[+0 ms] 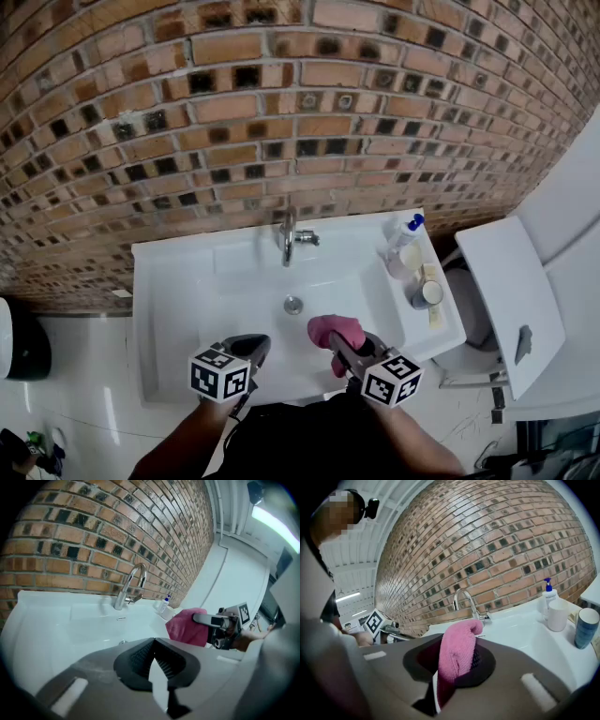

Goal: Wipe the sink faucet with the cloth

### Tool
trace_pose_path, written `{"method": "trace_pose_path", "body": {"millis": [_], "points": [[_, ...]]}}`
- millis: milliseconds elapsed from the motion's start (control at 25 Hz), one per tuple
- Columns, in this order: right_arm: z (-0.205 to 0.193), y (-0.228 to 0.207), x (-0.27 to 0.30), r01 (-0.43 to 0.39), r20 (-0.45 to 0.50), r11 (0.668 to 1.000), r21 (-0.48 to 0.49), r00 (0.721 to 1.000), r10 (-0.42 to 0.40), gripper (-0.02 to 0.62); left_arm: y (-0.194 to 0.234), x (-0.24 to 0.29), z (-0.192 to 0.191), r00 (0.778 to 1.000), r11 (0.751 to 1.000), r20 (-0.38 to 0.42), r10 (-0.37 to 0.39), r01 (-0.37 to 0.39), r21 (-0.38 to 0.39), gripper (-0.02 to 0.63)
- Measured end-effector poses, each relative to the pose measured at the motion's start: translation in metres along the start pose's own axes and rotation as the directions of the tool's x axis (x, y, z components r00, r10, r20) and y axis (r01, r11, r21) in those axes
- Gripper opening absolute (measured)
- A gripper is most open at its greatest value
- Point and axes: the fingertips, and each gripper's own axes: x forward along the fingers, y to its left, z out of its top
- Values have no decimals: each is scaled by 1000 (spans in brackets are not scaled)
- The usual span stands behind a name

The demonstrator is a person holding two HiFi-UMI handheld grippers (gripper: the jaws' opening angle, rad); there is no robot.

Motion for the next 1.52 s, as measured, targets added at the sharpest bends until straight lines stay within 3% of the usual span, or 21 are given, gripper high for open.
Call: {"method": "trace_pose_path", "body": {"millis": [360,600,840,1240,1520], "points": [[26,-43,53,13,-16,1000,12,1000,-13,47,48,2,22,998,998,29,62,-61,-13,5],[48,-101,83,19,-23,1000,25,1000,-19,48,76,21,29,984,980,53,172,-165,-115,5],[50,-155,133,0,-47,999,41,999,2,48,85,41,23,967,952,17,254,-247,-180,5],[67,-210,227,-68,0,977,202,998,69,46,81,67,-2,953,925,-79,294,-304,-229,5],[70,-219,253,-138,87,912,386,990,113,47,80,75,-4,952,925,-113,284,-303,-230,5]]}}
